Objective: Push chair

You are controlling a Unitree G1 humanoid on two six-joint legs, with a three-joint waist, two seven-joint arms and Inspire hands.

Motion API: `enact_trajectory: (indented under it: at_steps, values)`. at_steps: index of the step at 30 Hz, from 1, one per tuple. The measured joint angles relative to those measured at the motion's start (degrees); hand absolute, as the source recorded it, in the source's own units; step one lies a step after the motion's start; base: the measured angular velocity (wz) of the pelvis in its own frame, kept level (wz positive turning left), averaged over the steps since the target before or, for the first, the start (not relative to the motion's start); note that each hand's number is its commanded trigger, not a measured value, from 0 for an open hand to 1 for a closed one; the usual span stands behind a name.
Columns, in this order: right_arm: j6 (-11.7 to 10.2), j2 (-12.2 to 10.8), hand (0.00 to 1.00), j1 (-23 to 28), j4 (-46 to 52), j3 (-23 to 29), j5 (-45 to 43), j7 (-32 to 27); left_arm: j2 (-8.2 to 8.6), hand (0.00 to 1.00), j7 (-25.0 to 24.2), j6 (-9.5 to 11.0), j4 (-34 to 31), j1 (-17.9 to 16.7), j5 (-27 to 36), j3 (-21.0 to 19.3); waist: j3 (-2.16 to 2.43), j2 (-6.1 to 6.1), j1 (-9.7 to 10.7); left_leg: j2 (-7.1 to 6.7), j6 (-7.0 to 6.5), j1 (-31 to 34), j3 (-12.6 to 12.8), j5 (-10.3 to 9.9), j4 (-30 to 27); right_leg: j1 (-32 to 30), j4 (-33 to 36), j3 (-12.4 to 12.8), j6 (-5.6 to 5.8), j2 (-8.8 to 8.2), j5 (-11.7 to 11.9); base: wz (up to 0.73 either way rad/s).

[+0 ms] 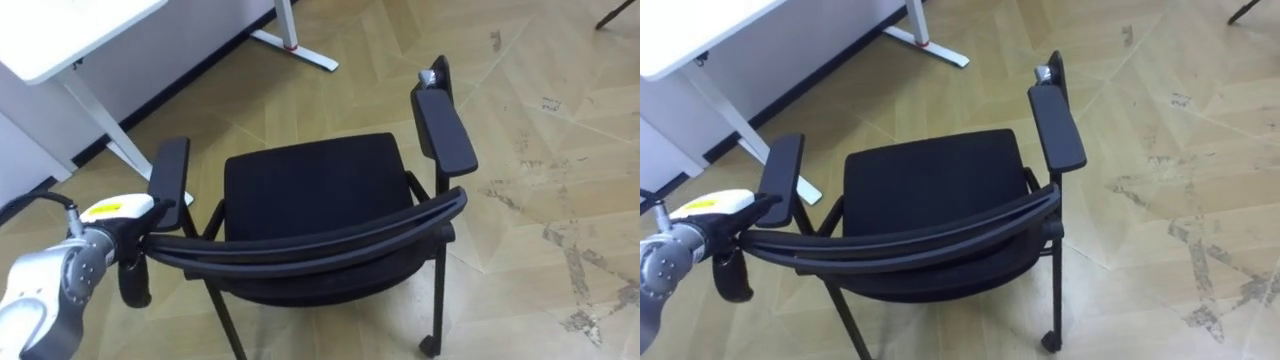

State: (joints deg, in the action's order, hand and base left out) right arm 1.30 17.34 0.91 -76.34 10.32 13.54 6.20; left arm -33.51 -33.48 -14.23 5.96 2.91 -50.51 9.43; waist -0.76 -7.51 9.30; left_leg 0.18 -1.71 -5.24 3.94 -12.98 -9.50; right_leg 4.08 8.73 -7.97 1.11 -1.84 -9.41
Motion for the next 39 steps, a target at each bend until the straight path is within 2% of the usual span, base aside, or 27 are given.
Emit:
enact_trajectory:
  at_steps: [9, 17, 23, 26, 28, 39]
  values:
    - [0.06, -0.02, 0.00, -0.29, 0.00, -0.03, -0.22, 0.42, -1.16, 0.00, -9.73, -0.75, -8.57, 0.09, 0.45, 0.02, 0.00, -0.19, 0.36, -0.01, 0.00, 0.05, -0.14, 0.00, -0.06, -0.05, 0.02, 0.09, 0.00, -0.03, 0.00, 0.00]
    - [0.06, 0.03, 0.00, -0.42, -1.37, -0.07, 0.01, 0.76, -2.11, 0.00, -13.68, -1.20, -13.26, 0.94, 1.54, 0.02, -0.12, -0.49, 0.41, 0.04, -0.01, 0.14, -0.18, 0.00, -0.17, -0.14, 0.06, 0.07, 0.00, -0.11, 0.00, 0.00]
    - [0.06, 0.02, 0.00, -0.44, -2.48, -0.05, -0.06, 0.48, -4.35, 0.00, -14.68, -1.32, -18.38, 4.15, 2.67, 0.01, -0.09, -0.66, -0.24, 0.08, 0.00, 0.19, -0.33, 0.00, -0.25, -0.13, 0.10, -0.01, 0.00, -0.11, 0.00, 0.00]
    - [0.04, 0.02, 0.00, -0.41, -2.32, -0.04, -0.53, 0.83, -6.10, 0.00, -16.30, -1.36, -22.13, 4.51, 2.63, 0.01, -0.11, -0.63, -0.28, 0.12, 0.00, 0.24, -0.37, 0.00, -0.25, -0.14, 0.06, -0.06, 0.00, -0.10, 0.00, 0.00]
    - [0.07, 0.02, 0.00, -0.34, -2.30, -0.04, -0.54, 0.97, -6.68, 0.00, -17.43, -1.56, -23.47, 4.51, 2.60, 0.01, -0.11, -0.63, -0.30, 0.15, 0.00, 0.24, -0.37, 0.00, -0.25, -0.14, 0.06, -0.08, 0.00, -0.11, 0.00, 0.00]
    - [0.07, 0.00, 0.00, -0.51, -2.37, -0.09, 0.04, 2.63, -6.95, 0.00, -21.55, -2.04, -27.26, 4.67, 2.85, 0.01, -0.21, -0.52, -0.48, 0.09, 0.00, 0.60, -1.09, 0.00, -0.24, -0.20, -0.06, -0.63, 0.00, -0.15, 0.00, 0.01]
